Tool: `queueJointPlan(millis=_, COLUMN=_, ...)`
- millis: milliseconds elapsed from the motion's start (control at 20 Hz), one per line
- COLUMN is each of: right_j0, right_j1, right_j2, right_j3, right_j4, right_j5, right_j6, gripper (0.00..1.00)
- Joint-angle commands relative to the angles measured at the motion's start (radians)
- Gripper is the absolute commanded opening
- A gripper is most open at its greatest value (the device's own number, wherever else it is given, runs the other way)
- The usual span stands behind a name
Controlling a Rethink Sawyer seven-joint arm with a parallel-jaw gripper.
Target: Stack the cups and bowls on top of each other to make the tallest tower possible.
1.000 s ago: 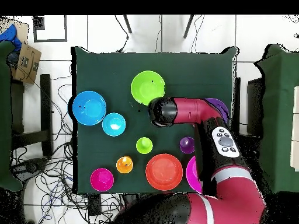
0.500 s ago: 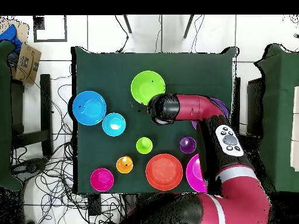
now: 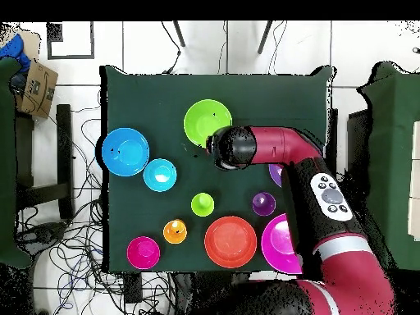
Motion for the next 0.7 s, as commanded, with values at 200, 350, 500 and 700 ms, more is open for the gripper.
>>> queueJointPlan(millis=200, right_j0=-0.038, right_j1=-0.032, right_j2=0.14, right_j3=0.034, right_j4=-0.125, right_j5=0.135, right_j6=-0.411, gripper=1.0)
queueJointPlan(millis=350, right_j0=-0.054, right_j1=-0.025, right_j2=0.164, right_j3=0.042, right_j4=-0.133, right_j5=0.154, right_j6=-0.45, gripper=1.0)
queueJointPlan(millis=500, right_j0=-0.069, right_j1=-0.015, right_j2=0.197, right_j3=0.03, right_j4=-0.152, right_j5=0.183, right_j6=-0.521, gripper=1.0)
queueJointPlan(millis=700, right_j0=-0.078, right_j1=-0.018, right_j2=0.229, right_j3=0.005, right_j4=-0.167, right_j5=0.274, right_j6=-0.611, gripper=1.0)
